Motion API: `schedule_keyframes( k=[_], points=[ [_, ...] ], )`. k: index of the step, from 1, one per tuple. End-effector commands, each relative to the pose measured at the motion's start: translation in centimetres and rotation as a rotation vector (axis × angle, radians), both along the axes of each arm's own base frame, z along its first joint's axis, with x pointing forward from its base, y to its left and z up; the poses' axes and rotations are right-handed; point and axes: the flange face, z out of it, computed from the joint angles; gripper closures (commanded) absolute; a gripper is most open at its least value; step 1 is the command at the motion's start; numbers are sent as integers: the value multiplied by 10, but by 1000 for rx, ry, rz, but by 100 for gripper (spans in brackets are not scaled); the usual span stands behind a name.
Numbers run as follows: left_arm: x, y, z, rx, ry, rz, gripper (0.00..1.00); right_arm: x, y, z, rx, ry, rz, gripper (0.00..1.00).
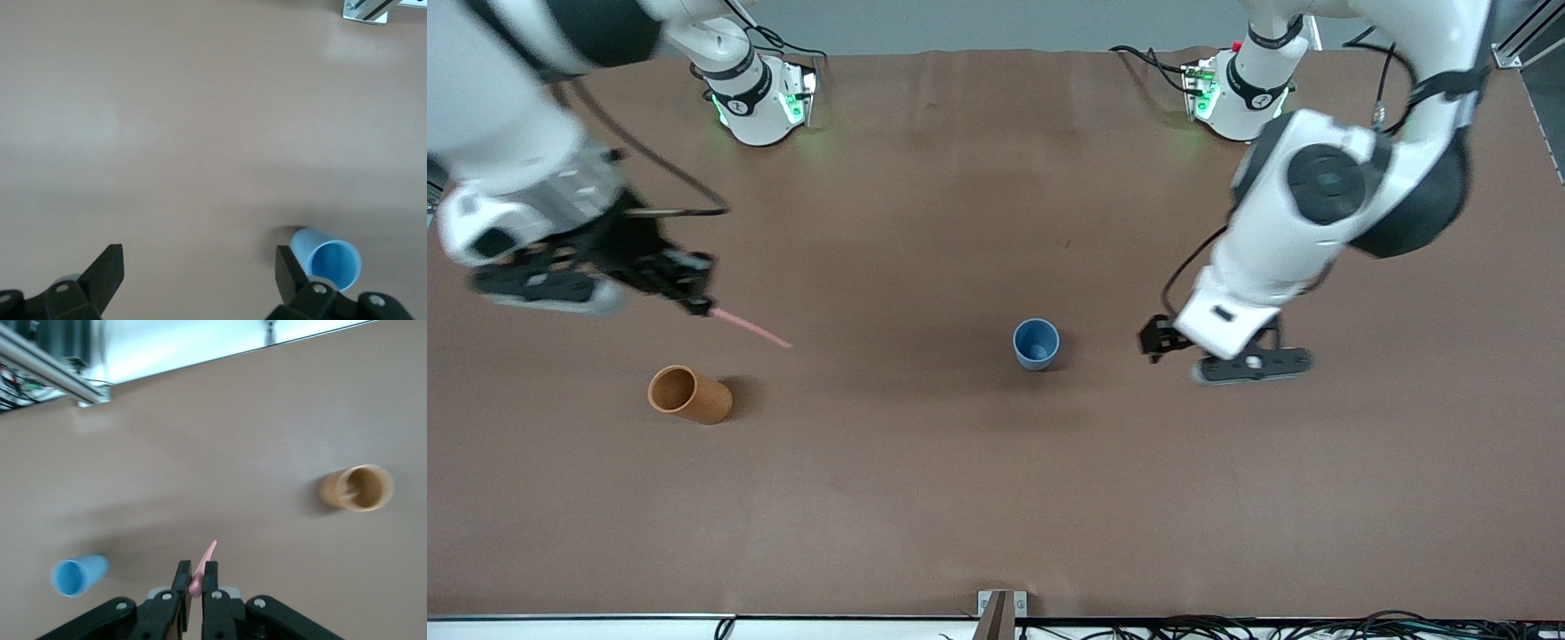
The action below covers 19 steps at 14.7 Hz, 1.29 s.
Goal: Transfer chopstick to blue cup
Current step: 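Lift the chopstick with the right gripper while the left gripper releases the cup, then carry the pink chopstick with the right gripper over the blue cup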
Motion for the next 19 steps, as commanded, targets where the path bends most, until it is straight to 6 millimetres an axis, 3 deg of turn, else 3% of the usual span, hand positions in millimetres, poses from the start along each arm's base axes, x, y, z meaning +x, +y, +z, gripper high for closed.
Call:
schedule_keyframes(
  k=[1,2,4,6,8,9,12,19],
  points=[
    [-6,64,37,12,9,-134,0,-33,109,-24,-27,-55,-26,100],
    [-7,83,50,14,5,-174,0,-43,145,-44,-49,-58,-52,100],
    [-19,111,80,31,-4,-215,0,-46,194,-63,-25,-67,-96,100],
    [-38,124,116,47,-14,-208,0,-48,223,-71,-2,-74,-101,100],
    [-60,126,147,65,13,-217,0,-51,255,-95,18,-83,-98,100],
    [-69,125,160,66,16,-220,0,-50,263,-103,29,-90,-91,100],
    [-81,126,172,68,61,-239,0,-55,283,-121,41,-99,-62,100],
    [-82,134,176,52,53,-201,0,-67,314,-179,-10,-87,-5,98]
  ],
)
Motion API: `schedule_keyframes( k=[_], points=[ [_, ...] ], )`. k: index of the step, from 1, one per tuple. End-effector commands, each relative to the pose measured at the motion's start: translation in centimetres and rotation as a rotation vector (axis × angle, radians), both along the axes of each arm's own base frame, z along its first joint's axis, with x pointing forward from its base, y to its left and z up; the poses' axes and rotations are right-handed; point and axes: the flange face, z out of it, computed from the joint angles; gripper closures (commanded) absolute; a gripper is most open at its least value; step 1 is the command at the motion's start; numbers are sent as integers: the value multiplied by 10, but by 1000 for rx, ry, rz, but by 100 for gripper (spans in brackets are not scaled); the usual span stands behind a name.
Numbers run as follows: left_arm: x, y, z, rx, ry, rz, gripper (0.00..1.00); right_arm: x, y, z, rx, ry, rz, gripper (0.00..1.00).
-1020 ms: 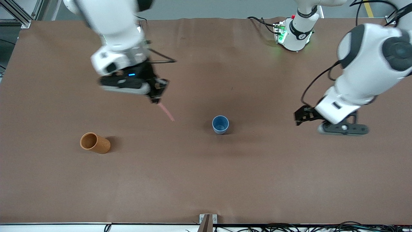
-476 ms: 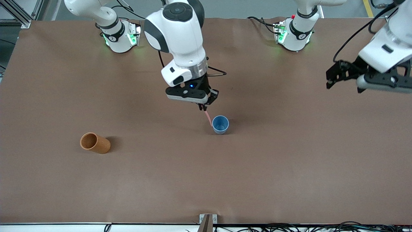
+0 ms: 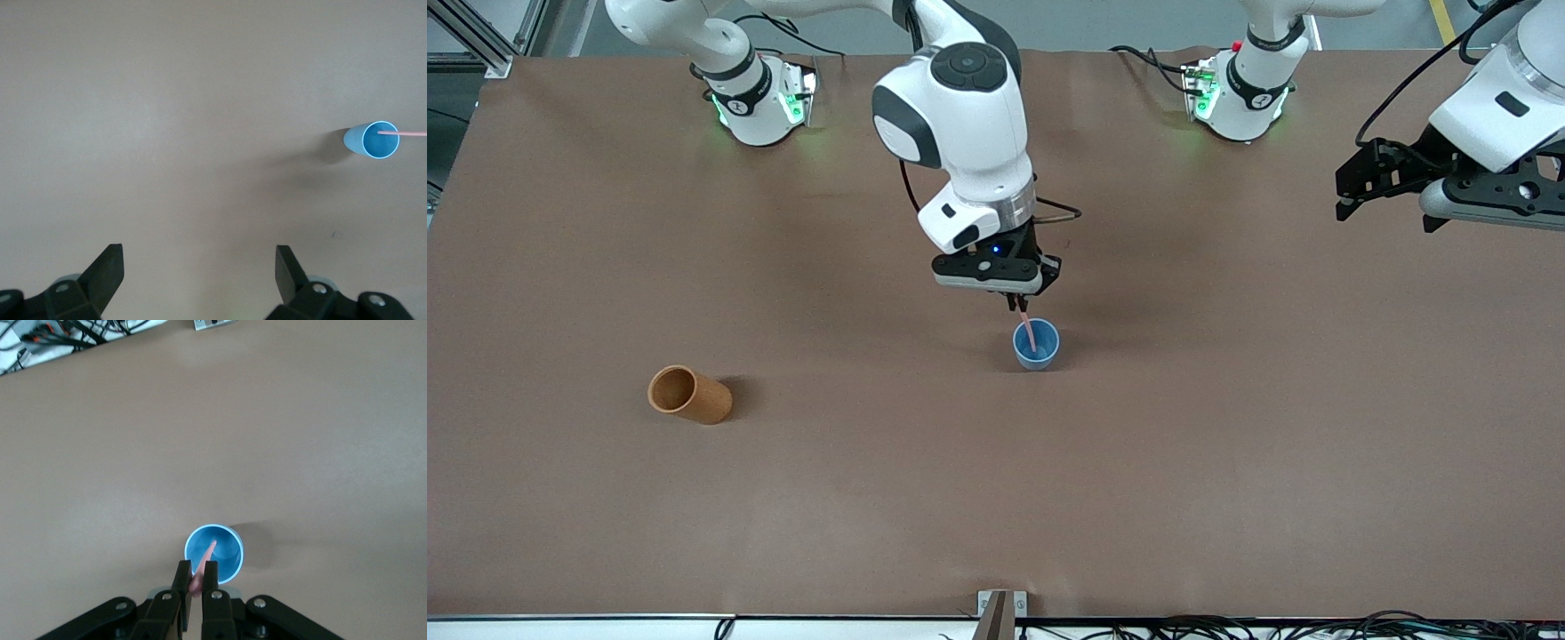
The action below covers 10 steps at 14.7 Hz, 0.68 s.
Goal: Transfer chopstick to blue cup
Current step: 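Carry the pink chopstick with the right gripper over the blue cup, then lower the chopstick into the blue cup and open the right gripper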
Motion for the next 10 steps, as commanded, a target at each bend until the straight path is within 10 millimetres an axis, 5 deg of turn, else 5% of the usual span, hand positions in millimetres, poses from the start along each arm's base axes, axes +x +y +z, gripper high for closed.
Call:
schedule_keyframes(
  k=[1,5,6,8,10],
  points=[
    [0,3,6,-5,0,9,0,-1,12,-28,-40,-7,2,97],
    [1,9,6,-13,-1,-1,0,6,20,-58,-45,-61,38,81],
    [2,14,6,-13,1,10,0,6,20,-57,-42,-58,37,68],
    [2,13,6,-13,0,18,0,6,19,-54,-44,-58,34,0],
    [3,13,4,-13,4,21,0,11,12,-44,-34,-59,22,0]
  ],
)
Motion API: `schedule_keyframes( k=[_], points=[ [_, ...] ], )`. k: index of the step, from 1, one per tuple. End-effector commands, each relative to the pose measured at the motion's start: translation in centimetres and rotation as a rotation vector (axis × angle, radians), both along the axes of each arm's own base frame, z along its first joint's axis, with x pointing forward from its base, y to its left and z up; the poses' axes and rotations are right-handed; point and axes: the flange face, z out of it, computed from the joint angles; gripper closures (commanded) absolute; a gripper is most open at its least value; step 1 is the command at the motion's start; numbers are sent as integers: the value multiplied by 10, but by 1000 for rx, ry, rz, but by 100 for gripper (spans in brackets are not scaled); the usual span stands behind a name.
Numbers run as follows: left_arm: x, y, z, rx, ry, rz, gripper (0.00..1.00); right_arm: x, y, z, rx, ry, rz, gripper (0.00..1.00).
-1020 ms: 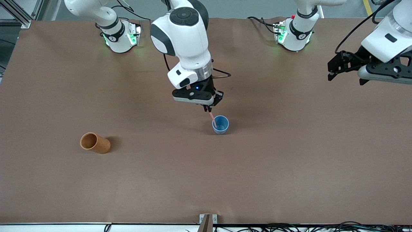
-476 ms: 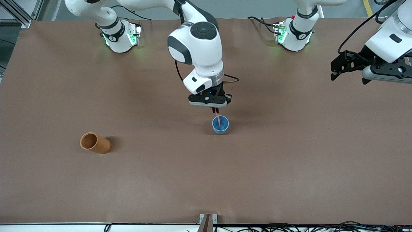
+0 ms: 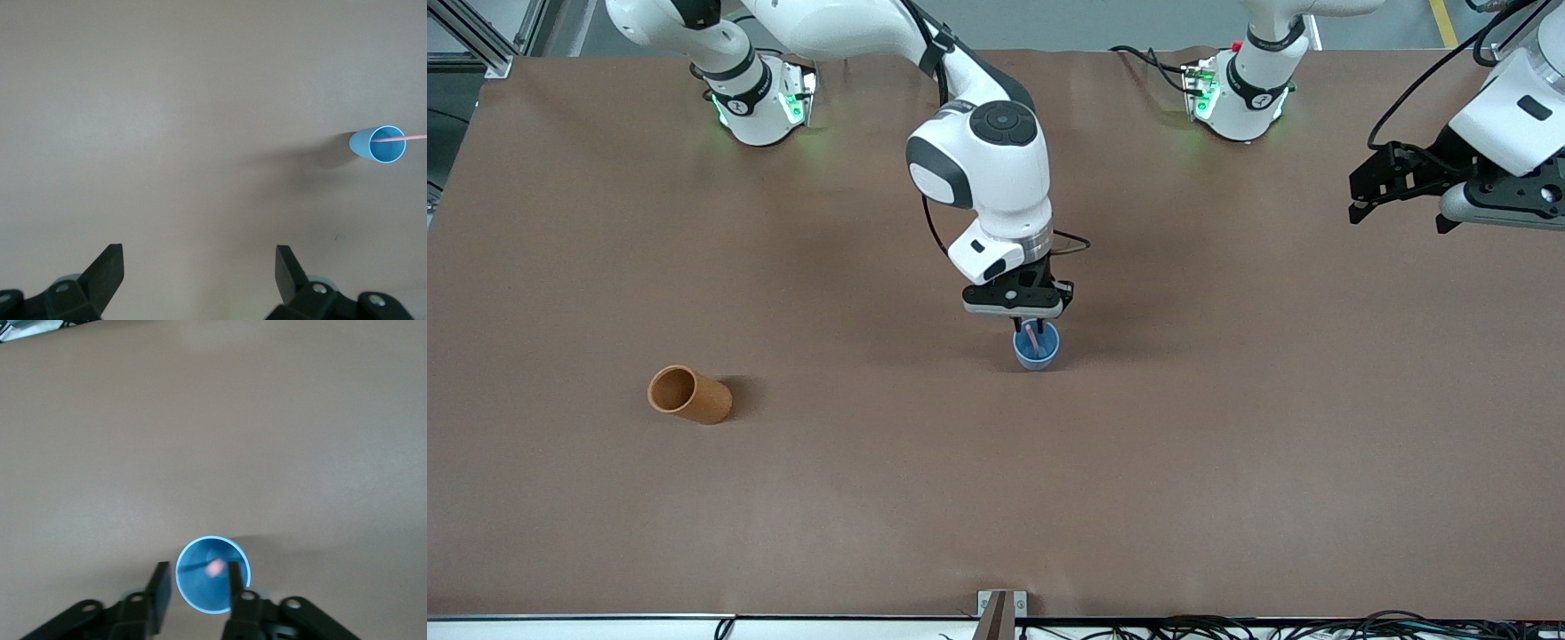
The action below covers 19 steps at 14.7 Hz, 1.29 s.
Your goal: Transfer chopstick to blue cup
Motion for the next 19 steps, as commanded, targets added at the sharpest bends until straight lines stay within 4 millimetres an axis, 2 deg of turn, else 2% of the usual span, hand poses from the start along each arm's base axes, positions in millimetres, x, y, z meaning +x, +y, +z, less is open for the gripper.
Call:
schedule_keyframes(
  k=[1,2,4,5,7,8,11,14,16,19],
  points=[
    [1,1,4,-12,4,-2,0,7,-12,26,5,-21,-26,0],
    [2,2,2,-12,7,1,0,11,-23,39,-5,-15,-46,0],
    [3,2,2,-12,7,1,0,18,-54,85,-20,-5,-93,0],
    [3,2,4,-12,3,0,0,22,-72,104,-32,4,-118,0],
    [3,3,5,-11,2,-2,0,34,-121,144,-45,41,-149,0],
    [2,3,5,-12,2,0,0,42,-153,159,-47,89,-156,0],
    [3,4,5,-11,2,8,0,57,-269,204,-38,180,-162,0],
    [3,3,5,-13,3,7,0,55,-378,218,-86,251,-184,0],
    [4,2,2,-12,7,7,0,37,-443,223,-97,273,-193,0],
    [4,2,4,-13,4,7,0,12,-504,224,-114,299,-141,0]
  ],
)
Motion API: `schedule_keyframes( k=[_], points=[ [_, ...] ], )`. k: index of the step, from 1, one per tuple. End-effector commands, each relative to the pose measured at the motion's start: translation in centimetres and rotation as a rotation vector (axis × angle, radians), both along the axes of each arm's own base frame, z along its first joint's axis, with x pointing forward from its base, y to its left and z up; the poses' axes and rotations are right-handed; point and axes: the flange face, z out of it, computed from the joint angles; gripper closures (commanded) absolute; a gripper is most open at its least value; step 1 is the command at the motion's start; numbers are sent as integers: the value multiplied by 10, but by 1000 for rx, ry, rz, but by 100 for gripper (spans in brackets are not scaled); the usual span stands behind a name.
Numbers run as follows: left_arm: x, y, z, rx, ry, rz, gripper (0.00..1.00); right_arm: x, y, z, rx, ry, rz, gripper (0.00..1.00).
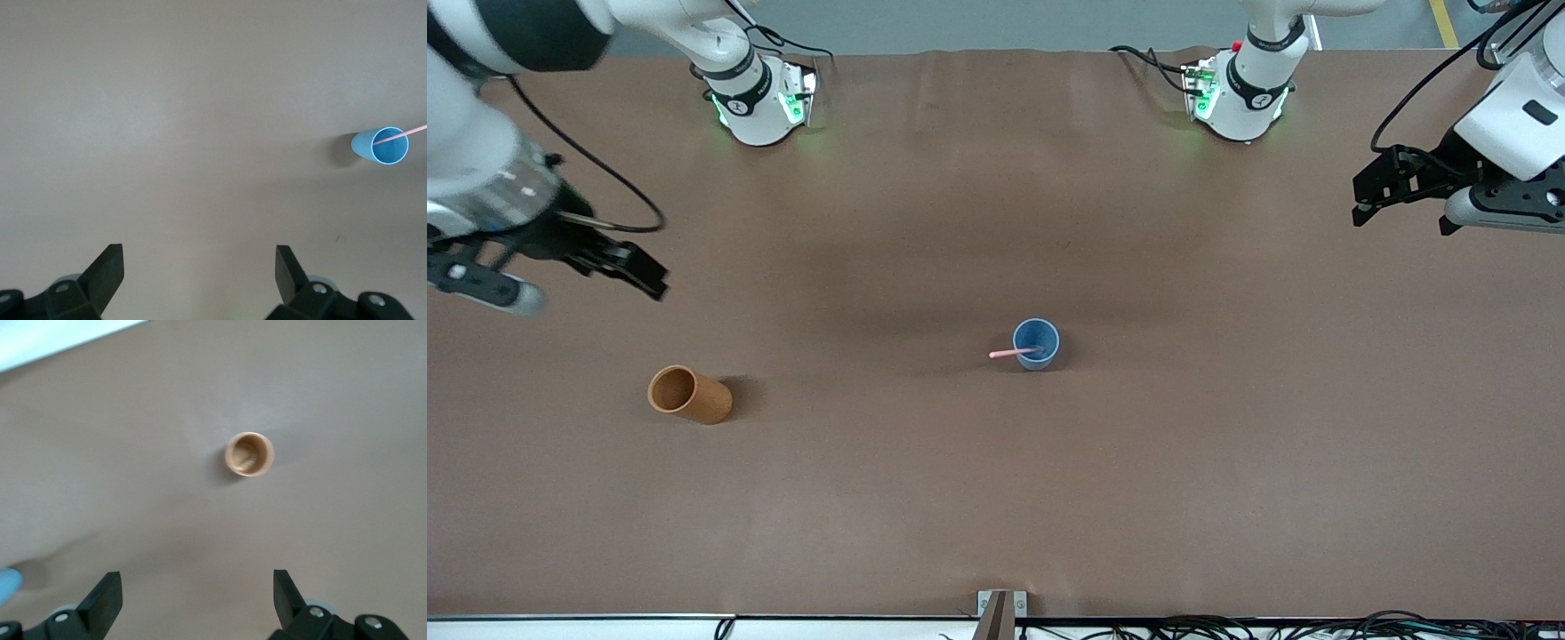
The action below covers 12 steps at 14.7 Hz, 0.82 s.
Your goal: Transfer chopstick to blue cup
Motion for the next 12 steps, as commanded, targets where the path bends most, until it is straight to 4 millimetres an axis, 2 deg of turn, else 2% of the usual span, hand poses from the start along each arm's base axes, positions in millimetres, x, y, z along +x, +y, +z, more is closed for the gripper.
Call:
schedule_keyframes(
  k=[1,3,5,9,12],
  points=[
    [2,0,8,-15,-5,3,0,-38,-44,-3,11,34,54,0],
    [2,-2,9,-39,0,5,0,-41,-76,2,12,53,102,0],
    [2,-1,9,-43,2,12,0,-40,-96,14,21,37,128,0],
    [2,2,9,-35,1,16,0,-40,-103,62,7,-49,209,0],
    [3,10,9,-32,0,30,0,-41,-107,65,12,-15,209,0]
  ],
)
